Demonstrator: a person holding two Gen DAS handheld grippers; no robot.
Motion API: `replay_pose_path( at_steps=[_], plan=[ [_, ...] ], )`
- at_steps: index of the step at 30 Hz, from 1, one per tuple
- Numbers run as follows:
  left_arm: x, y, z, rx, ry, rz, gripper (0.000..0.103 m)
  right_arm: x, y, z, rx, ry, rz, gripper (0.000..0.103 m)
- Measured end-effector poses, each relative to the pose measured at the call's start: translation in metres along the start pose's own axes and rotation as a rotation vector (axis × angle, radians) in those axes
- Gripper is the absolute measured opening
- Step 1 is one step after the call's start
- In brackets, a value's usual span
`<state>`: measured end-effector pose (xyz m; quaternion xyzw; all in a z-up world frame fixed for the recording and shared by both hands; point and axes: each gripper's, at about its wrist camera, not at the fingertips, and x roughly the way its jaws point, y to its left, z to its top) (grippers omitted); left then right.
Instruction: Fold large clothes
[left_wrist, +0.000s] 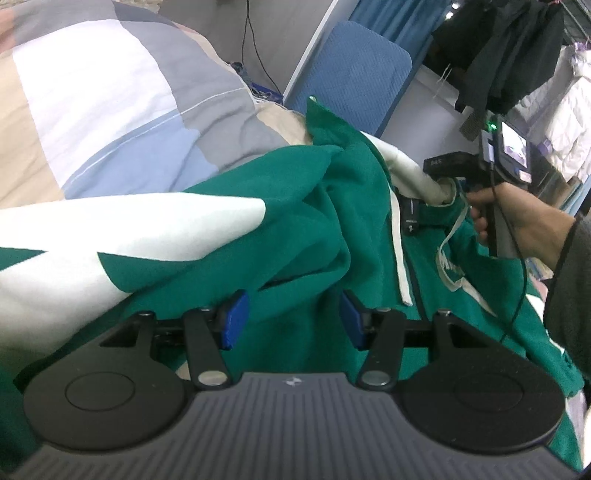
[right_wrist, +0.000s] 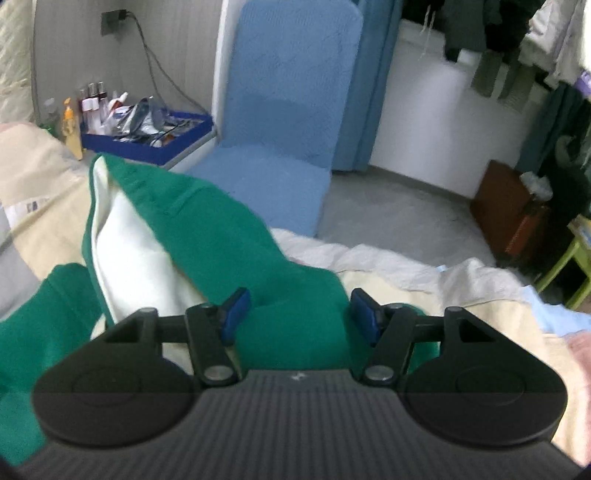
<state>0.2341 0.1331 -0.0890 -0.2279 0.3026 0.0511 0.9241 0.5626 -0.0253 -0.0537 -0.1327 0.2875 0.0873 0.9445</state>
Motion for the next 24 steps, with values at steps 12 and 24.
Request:
replay_pose_path(
  at_steps=[12,24],
  plan=[
    [0.017,-0.003,-0.001,0.009,-0.023,-0.016,0.060,0.017,0.020,0.086,-0.035,-0.182,-0.106,0.021],
    [0.017,-0.006,-0.001,0.013,-0.019,-0.029,0.059,-0.001,-0.009,0.039,0.152,-0.158,0.057,0.052]
  ],
)
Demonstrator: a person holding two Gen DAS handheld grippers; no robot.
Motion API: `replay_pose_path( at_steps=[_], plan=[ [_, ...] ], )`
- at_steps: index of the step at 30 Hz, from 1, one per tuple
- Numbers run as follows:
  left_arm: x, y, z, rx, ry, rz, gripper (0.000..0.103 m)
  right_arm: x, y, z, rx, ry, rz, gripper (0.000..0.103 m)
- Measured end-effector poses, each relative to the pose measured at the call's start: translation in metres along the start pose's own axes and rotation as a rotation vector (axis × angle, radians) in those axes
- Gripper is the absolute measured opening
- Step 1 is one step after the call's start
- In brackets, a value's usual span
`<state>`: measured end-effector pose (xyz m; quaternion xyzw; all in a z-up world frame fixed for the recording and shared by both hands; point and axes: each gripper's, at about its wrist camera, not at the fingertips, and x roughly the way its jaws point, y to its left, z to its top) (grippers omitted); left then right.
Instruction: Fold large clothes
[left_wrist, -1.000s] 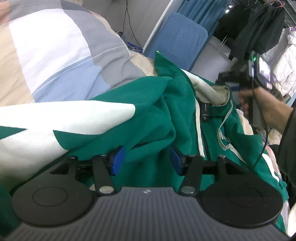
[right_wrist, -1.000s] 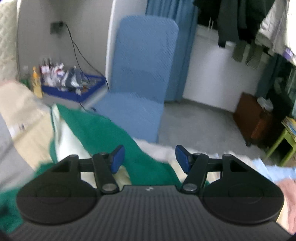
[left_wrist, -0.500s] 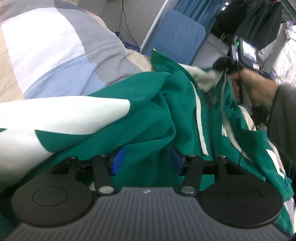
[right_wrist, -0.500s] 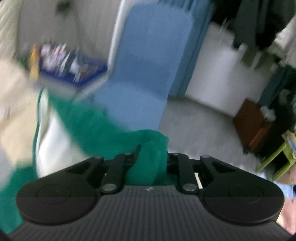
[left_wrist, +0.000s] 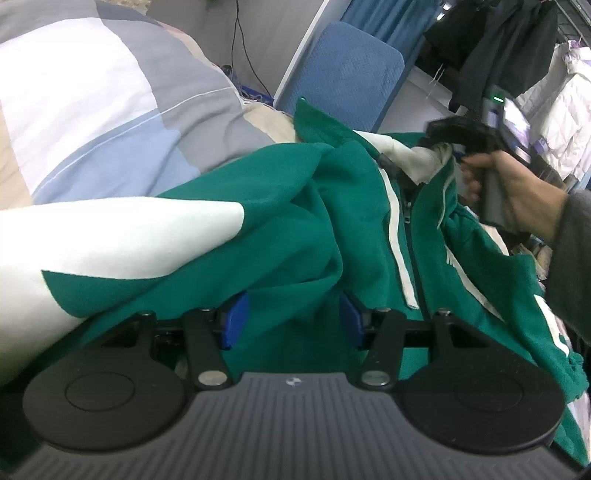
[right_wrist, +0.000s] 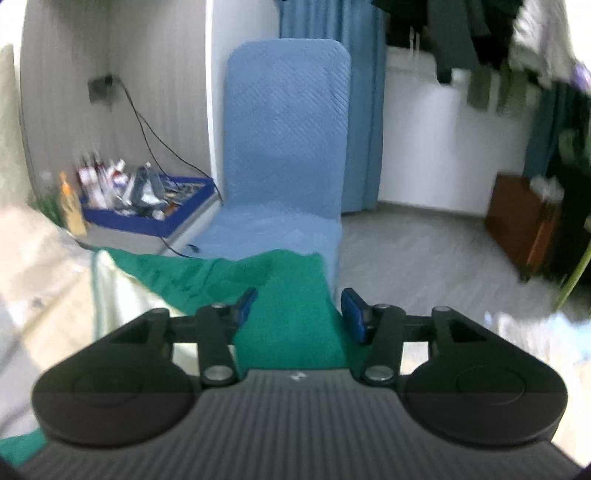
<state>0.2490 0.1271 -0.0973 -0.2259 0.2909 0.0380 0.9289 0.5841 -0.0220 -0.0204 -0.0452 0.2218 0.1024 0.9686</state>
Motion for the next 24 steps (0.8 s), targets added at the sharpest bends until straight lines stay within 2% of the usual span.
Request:
replay_pose_path(
  at_steps=[3,6,15,20,23,24],
  plan=[
    [-0.007,0.002,0.002,-0.002,-0.007,0.002,0.060,-0.038,-0.017,-0.012,0.055,-0.015,0.025,0.054],
    [-0.019,0.003,0.004,-0.007,-0.015,0.009,0.060,-0.082,-0.037,-0.030,0.093,-0.019,0.011,0.055],
    [-0.064,-0.003,0.002,0.029,-0.053,0.073,0.060,-0.231,-0.140,-0.121,0.316,-0.020,-0.103,0.055],
    [-0.094,0.001,-0.002,0.029,-0.056,0.151,0.060,-0.303,-0.200,-0.159,0.455,-0.041,-0.157,0.055],
    [-0.111,0.005,-0.001,0.040,-0.058,0.224,0.060,-0.330,-0.229,-0.179,0.534,-0.036,-0.166,0.057],
    [-0.116,0.006,-0.001,0.033,-0.059,0.243,0.060,-0.338,-0.239,-0.188,0.560,-0.037,-0.170,0.061]
  ],
)
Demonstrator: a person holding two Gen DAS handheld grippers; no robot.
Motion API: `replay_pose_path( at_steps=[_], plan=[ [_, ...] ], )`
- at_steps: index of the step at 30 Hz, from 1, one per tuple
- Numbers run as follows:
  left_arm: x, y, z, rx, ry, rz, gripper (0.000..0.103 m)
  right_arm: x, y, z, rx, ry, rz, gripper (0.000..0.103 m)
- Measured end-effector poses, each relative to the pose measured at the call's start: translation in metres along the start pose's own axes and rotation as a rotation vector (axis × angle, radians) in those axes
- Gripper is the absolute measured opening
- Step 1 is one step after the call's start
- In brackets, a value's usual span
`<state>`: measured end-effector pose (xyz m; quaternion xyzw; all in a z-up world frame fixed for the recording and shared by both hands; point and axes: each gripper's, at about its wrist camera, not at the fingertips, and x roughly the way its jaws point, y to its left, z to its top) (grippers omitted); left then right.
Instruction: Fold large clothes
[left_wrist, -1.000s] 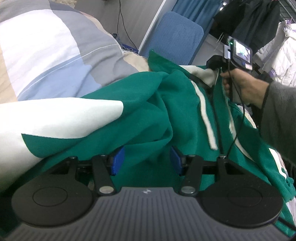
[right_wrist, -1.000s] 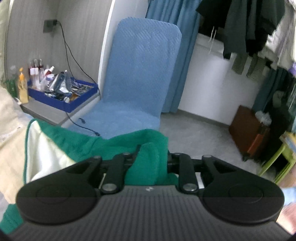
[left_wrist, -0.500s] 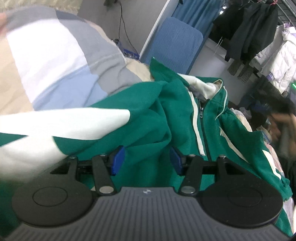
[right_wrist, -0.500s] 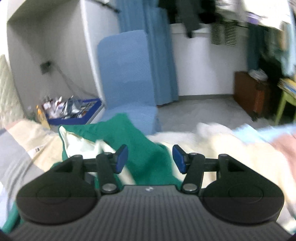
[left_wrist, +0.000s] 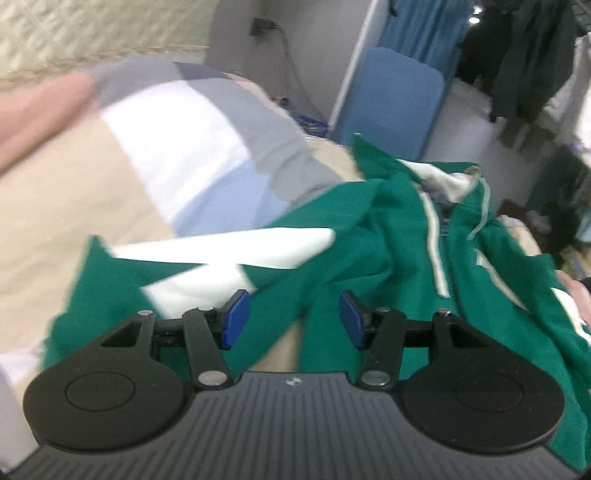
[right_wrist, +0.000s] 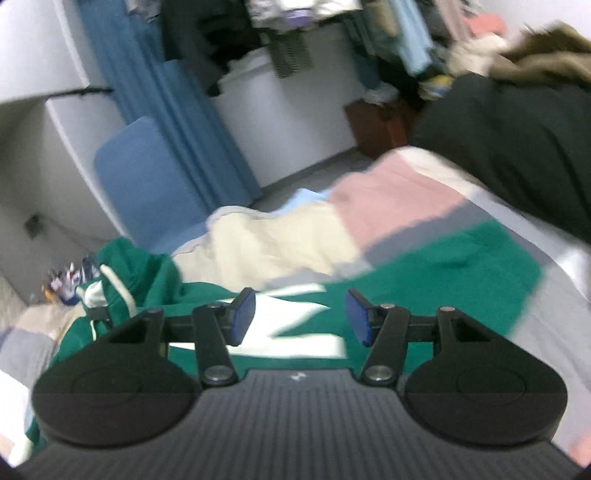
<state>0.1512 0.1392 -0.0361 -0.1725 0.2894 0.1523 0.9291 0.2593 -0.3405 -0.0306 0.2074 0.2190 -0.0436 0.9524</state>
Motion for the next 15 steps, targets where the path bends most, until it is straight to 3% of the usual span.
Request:
replay_pose_path(
  at_steps=[2,3,11,15],
  plan=[
    [-0.009,0.007,0.002,-0.024,0.003,0.028,0.061,-0.008,-0.028,-0.006,0.057,-0.003,-0.008,0.074],
    [-0.014,0.011,0.004,-0.014,0.000,0.054,0.062,-0.009,-0.039,-0.011,0.086,0.004,-0.007,0.075],
    [-0.050,0.036,0.015,-0.081,-0.067,0.216,0.079,0.028,-0.122,-0.046,0.410,0.178,-0.007,0.074],
    [-0.040,0.036,0.011,-0.029,-0.049,0.303,0.079,0.045,-0.132,-0.051,0.451,0.171,0.053,0.075]
  ],
)
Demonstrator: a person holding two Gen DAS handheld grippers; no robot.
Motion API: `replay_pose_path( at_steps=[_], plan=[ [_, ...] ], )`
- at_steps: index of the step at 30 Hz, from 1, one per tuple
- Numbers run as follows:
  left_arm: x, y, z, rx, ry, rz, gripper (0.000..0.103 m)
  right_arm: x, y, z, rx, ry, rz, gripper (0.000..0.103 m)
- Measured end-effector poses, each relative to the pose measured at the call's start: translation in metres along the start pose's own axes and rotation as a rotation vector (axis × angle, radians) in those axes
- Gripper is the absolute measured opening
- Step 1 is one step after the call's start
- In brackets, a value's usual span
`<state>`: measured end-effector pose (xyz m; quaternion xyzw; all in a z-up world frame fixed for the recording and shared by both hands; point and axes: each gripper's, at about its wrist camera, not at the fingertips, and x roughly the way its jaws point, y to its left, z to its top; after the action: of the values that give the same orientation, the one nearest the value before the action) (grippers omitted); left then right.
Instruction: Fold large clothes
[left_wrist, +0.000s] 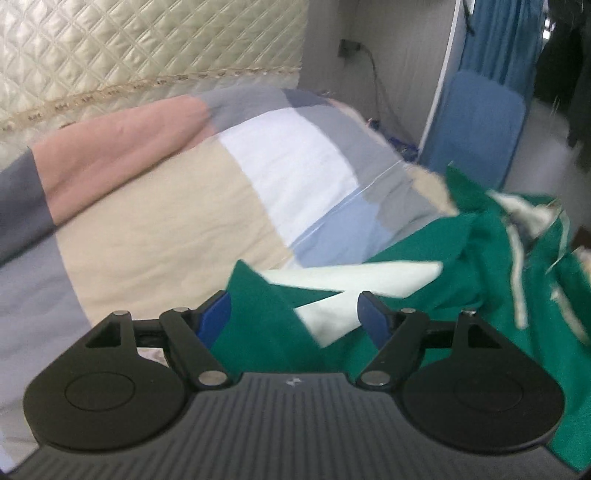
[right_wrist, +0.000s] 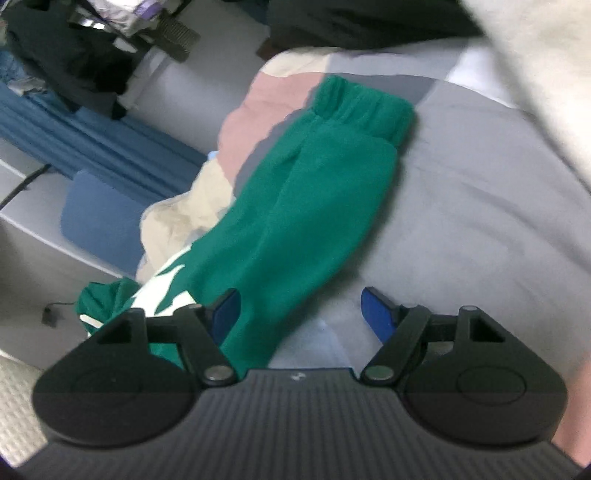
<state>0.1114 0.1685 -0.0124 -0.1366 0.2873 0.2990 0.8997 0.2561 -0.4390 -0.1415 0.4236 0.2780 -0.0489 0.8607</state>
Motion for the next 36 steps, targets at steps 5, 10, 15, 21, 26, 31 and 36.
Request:
replay_pose_path(
  at_steps=[5,10,15,21,26,31,36],
  plan=[
    [0.027,-0.007,-0.010,0.052,0.067,0.045,0.079,0.022,0.012,0.007,-0.098,-0.007,0.046,0.069],
    [0.047,-0.012,-0.016,0.091,0.079,0.118,0.079,0.032,0.014,0.011,-0.088,-0.052,0.055,0.030],
    [0.064,-0.011,-0.017,0.133,0.127,0.158,0.043,0.034,0.031,0.013,-0.198,-0.135,0.003,0.008],
    [0.056,0.011,0.019,0.121,0.127,0.164,0.014,0.007,0.065,0.046,-0.330,-0.258,0.026,0.007],
    [0.053,0.041,0.077,0.113,0.078,0.180,0.012,-0.024,0.090,0.101,-0.442,-0.366,0.018,0.007],
    [0.063,0.048,0.132,0.105,0.020,0.206,0.011,-0.049,0.108,0.168,-0.487,-0.504,-0.022,0.007],
    [0.101,0.043,0.163,0.105,-0.002,0.287,0.012,-0.036,0.113,0.209,-0.520,-0.574,-0.115,0.007]
  ],
)
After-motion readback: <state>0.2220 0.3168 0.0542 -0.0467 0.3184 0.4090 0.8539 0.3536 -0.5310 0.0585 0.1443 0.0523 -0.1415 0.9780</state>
